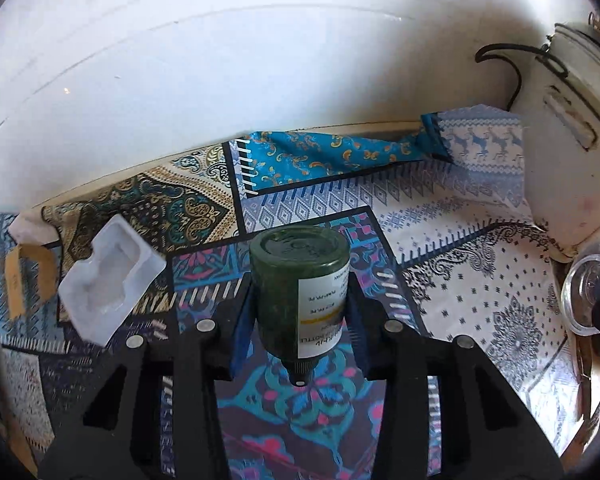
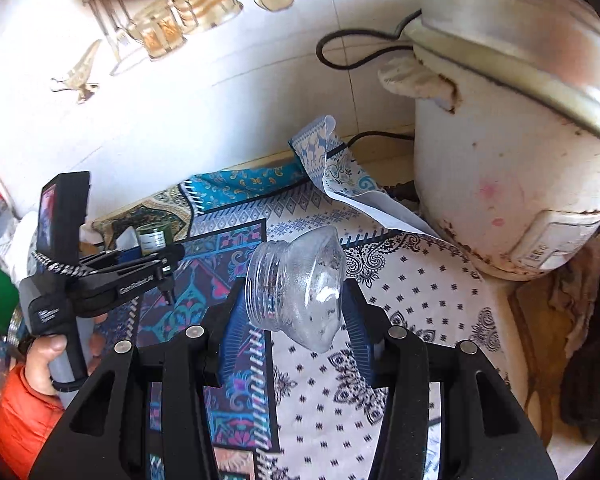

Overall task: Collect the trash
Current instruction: 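Grasp the dark glass bottle with the left tool while the right tool grasps the clear plastic bottle, then carry both bottles down over the floor bin with both tools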

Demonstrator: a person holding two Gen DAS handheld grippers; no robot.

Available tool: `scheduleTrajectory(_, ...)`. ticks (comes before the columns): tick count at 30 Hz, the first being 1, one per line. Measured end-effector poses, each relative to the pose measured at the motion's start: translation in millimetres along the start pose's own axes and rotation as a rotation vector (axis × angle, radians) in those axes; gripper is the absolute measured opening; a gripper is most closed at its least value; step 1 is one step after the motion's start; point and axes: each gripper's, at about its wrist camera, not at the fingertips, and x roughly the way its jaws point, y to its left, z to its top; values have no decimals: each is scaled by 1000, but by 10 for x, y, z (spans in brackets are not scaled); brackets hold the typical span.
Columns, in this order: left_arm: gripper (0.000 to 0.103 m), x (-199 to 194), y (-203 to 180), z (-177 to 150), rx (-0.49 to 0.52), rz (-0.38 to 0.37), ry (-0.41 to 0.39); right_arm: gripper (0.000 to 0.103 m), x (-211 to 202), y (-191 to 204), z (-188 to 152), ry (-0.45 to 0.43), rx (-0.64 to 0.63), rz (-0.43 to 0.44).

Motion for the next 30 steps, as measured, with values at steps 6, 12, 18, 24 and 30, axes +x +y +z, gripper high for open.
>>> scheduleTrajectory(6,41,-799,-97,-434,-122,38,-77,43,-366,55,-202,-2,-101,90)
scheduleTrajectory(12,41,-1581,-123,-928,-204,74,-139,43,-664,223,-424,-12,-179,151)
scheduleTrajectory(18,41,-2141,-193,-1434,-211,91,-174,43,-1030,423,-732,-46,-215,176)
scheduleTrajectory(24,41,-2537,-260,-2011,-153,115,-191,43,-1289,597,-1135,-69,-197,156)
scheduleTrajectory(30,41,-2869,-283,-2662,-79,107,-180,43,-1585,880,-1702,-71,-175,128)
